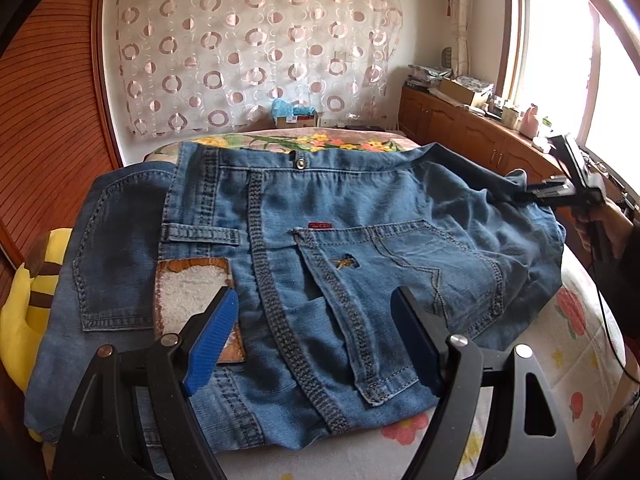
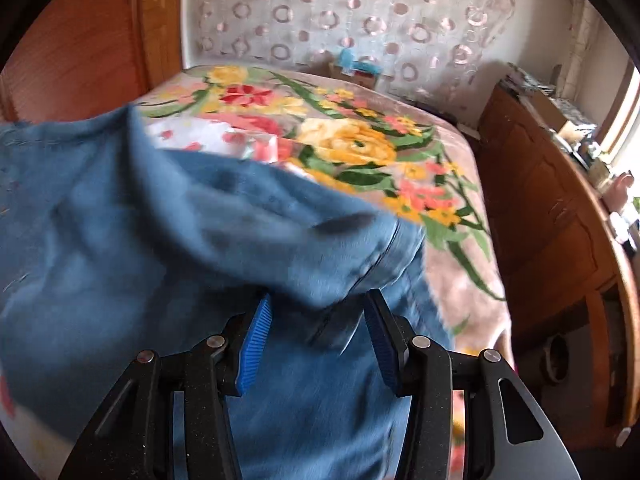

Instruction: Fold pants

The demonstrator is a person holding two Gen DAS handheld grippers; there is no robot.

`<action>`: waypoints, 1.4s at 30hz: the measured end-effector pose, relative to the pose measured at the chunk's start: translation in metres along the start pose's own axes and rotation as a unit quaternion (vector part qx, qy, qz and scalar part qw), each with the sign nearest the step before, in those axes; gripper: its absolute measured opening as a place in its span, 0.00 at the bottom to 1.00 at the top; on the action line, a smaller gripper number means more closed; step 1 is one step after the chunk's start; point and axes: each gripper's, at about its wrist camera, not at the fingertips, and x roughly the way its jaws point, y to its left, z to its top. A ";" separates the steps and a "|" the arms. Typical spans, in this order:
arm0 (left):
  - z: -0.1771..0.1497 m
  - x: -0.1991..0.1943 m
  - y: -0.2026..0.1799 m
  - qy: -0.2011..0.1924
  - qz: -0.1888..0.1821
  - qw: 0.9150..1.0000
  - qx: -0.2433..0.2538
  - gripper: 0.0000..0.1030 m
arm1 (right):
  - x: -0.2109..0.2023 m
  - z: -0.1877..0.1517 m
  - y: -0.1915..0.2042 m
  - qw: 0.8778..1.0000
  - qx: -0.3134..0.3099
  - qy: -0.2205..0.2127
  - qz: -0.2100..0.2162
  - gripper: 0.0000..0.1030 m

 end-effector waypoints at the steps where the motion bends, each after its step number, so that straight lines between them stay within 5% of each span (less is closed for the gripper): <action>1: 0.000 0.000 0.001 0.001 0.004 1.000 0.000 0.77 | 0.006 0.011 -0.001 1.000 0.008 -0.007 -0.009 0.48; 6: -0.002 -0.002 0.007 0.003 0.012 1.000 -0.004 0.77 | 0.006 0.048 -0.013 0.988 0.070 -0.075 -0.112 0.48; 13: -0.004 -0.003 0.012 0.004 0.018 1.000 -0.005 0.77 | -0.017 0.026 -0.025 0.990 0.088 -0.094 -0.062 0.48; 21: -0.007 -0.007 0.014 -0.001 0.012 1.000 -0.012 0.77 | -0.024 -0.031 -0.066 0.990 0.134 -0.052 -0.004 0.48; 29: -0.014 -0.008 0.026 0.006 0.031 0.999 -0.019 0.77 | -0.004 -0.041 -0.098 0.981 0.187 -0.010 0.044 0.48; 31: -0.016 -0.008 0.030 0.007 0.035 0.999 -0.023 0.77 | 0.005 -0.030 -0.099 0.979 0.197 -0.010 0.053 0.29; 32: -0.017 -0.009 0.031 0.008 0.037 0.999 -0.024 0.77 | 0.006 -0.029 -0.102 0.979 0.197 -0.014 0.044 0.08; 38: -0.022 -0.017 0.042 0.008 0.053 0.998 -0.027 0.77 | -0.049 -0.029 -0.092 0.980 0.170 -0.094 0.034 0.01; 42: -0.026 -0.024 0.052 0.004 0.056 0.998 -0.037 0.77 | -0.069 -0.049 -0.096 0.978 0.178 -0.099 0.054 0.01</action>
